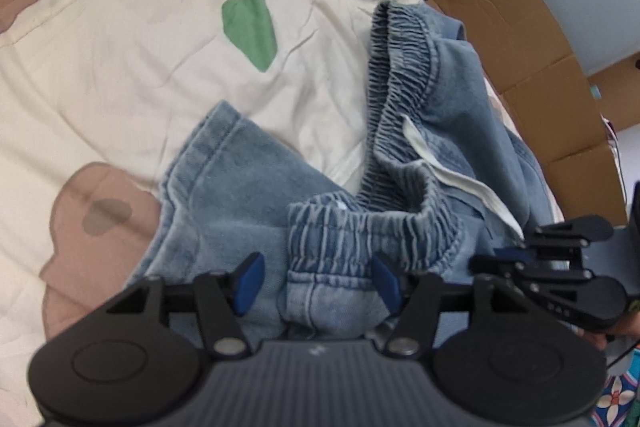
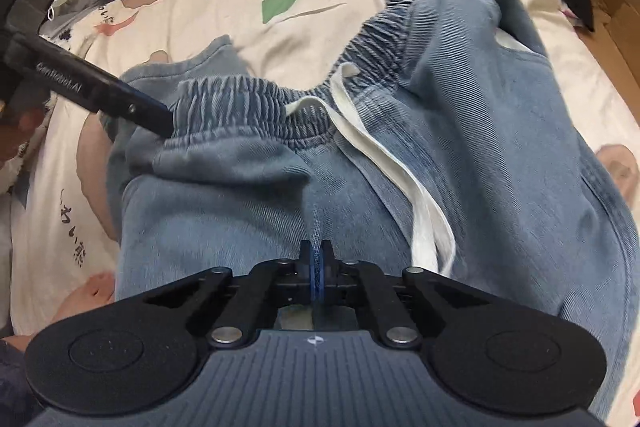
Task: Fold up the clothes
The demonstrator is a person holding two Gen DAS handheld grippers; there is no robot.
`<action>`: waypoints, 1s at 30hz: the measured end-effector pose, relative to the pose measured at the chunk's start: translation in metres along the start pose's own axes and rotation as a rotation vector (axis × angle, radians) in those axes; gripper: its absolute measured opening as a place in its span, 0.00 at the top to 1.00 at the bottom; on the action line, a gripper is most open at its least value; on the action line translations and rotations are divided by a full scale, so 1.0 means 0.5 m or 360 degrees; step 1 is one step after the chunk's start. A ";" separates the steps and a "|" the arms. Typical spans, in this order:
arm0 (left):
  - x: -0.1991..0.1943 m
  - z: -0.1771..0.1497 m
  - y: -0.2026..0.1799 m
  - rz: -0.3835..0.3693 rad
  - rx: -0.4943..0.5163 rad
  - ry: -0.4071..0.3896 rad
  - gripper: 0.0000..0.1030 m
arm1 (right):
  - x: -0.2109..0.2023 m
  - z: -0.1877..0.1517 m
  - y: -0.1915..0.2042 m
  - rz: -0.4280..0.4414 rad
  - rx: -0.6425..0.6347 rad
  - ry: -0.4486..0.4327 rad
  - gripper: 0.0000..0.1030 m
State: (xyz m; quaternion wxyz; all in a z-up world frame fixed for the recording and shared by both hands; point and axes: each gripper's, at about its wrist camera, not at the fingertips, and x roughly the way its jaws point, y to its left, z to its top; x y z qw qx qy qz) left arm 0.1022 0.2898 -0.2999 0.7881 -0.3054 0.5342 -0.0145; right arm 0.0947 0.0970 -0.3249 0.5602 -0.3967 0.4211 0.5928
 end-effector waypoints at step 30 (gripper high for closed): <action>-0.007 -0.028 -0.020 -0.0403 0.0030 -0.0006 0.32 | -0.032 -0.068 -0.049 -0.0322 0.0146 0.0127 1.00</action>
